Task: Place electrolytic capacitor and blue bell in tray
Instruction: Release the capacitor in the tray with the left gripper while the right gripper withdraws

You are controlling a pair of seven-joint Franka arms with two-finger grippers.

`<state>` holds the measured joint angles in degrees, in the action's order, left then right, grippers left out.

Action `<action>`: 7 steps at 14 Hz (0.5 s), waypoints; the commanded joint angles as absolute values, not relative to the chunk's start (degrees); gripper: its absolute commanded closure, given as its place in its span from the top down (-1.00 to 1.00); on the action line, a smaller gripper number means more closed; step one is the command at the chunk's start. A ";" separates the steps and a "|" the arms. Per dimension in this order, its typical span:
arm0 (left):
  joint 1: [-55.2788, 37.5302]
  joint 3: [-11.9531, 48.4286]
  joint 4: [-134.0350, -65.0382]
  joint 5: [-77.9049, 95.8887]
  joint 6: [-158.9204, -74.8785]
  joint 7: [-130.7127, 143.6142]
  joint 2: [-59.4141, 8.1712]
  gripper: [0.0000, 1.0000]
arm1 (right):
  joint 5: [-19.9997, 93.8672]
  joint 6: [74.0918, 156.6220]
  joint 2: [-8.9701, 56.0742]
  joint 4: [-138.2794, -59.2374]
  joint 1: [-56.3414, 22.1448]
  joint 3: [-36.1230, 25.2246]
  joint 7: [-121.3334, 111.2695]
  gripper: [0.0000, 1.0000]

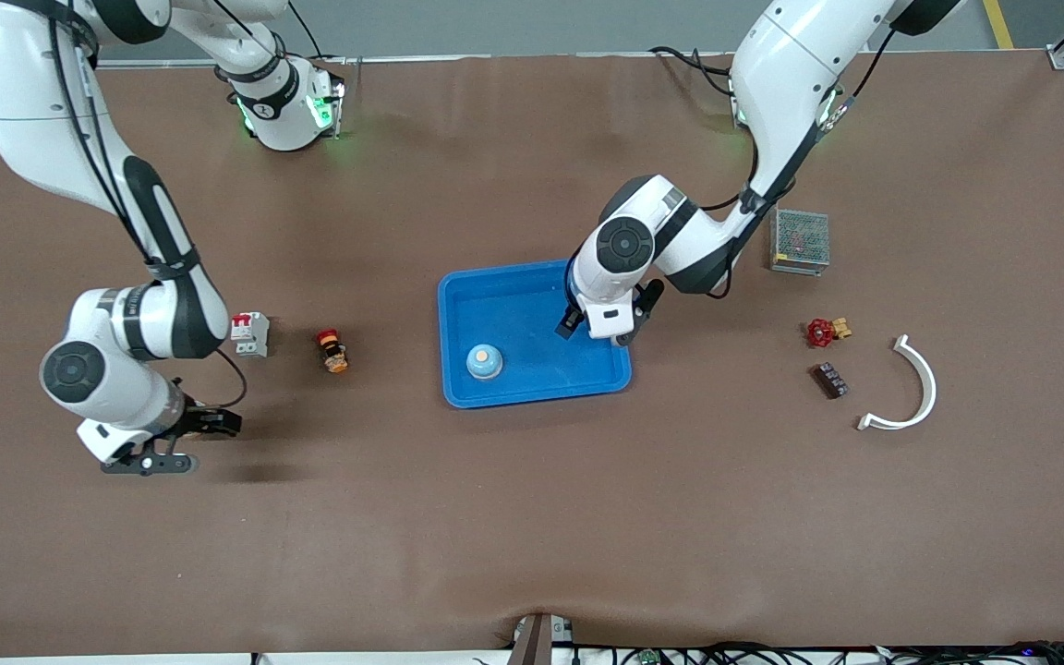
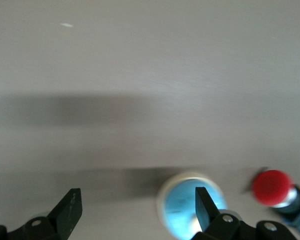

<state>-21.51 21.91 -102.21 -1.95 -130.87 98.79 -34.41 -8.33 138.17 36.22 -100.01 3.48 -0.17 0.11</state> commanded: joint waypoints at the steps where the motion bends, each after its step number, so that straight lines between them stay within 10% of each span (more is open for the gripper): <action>1: -19.79 21.53 -97.23 -4.56 -121.67 99.05 -31.38 1.00 | -9.76 140.10 33.84 -103.71 7.20 1.41 -4.47 1.00; 7: -12.24 21.53 -93.87 -5.19 -110.51 87.31 -25.50 1.00 | -9.58 145.71 34.01 -107.75 9.76 1.76 -6.86 1.00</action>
